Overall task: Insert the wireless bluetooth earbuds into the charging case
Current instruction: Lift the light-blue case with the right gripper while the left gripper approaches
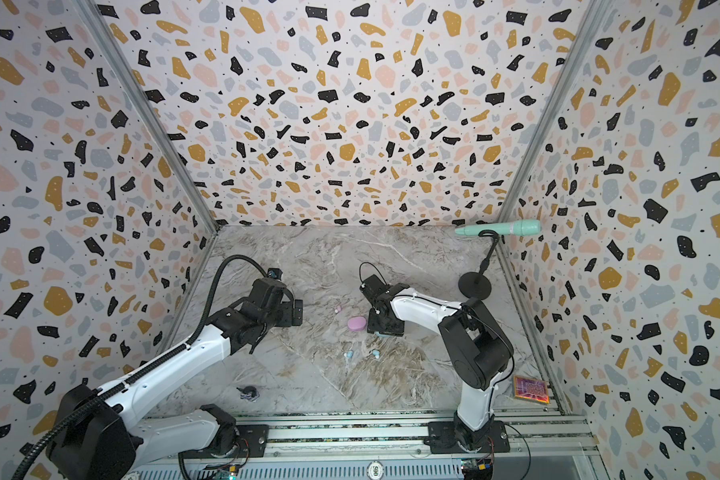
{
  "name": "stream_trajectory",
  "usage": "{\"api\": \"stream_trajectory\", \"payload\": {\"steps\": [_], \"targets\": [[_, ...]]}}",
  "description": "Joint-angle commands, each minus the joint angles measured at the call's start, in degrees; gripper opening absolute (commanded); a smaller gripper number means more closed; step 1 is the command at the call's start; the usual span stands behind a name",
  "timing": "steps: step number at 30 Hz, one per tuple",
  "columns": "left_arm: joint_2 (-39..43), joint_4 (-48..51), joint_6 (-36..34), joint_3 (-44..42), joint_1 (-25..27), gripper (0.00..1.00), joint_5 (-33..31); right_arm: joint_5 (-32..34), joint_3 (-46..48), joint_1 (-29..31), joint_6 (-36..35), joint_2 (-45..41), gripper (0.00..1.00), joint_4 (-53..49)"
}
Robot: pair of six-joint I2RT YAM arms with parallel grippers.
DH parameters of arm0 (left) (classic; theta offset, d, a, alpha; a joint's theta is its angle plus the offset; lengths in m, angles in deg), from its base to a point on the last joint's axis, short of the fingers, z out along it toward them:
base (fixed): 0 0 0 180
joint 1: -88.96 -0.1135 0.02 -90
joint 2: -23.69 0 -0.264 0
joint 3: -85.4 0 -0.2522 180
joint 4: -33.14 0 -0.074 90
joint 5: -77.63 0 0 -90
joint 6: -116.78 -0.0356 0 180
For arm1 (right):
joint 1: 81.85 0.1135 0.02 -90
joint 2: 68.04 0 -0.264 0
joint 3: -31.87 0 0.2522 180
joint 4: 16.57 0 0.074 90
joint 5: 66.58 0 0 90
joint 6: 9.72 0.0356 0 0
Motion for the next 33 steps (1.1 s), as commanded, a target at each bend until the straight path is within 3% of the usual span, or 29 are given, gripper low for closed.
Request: {"api": "stream_trajectory", "payload": {"steps": [1, 7, 10, 12, 17, 21, 26, 33], "targets": [[-0.2, -0.1, -1.1, 1.9, 0.3, 1.00, -0.1, 0.2, 0.6, 0.0, 0.3, -2.7, 0.56, -0.8], [0.2, -0.6, -1.5, 1.8, 0.6, 0.99, 0.8, -0.9, 1.8, 0.3, -0.7, -5.2, 0.33, 0.9], [1.1, -1.2, -2.0, 1.6, 1.2, 0.99, 1.3, -2.2, 2.8, 0.3, -1.8, -7.4, 0.17, 2.1], [2.4, -2.3, -2.4, 1.0, 2.1, 1.00, 0.5, -3.3, 3.5, 0.3, -3.6, -8.7, 0.02, 3.5], [8.6, -8.5, -3.8, -2.7, 5.7, 1.00, -2.2, -5.9, 3.3, -0.6, -8.6, -10.9, 0.00, 5.2], [11.4, -12.8, -7.5, -5.7, 11.8, 1.00, -3.3, -9.7, 4.0, -0.9, -13.9, -13.8, 0.00, 8.0], [13.2, -13.6, -21.1, -7.0, 21.4, 1.00, -5.8, -13.3, 6.4, -1.0, -18.9, -18.6, 0.00, 12.5], [15.0, -20.5, -35.0, -11.8, 22.2, 1.00, -0.9, -22.5, 11.2, -2.1, -22.4, -24.2, 0.00, 20.0]]}}
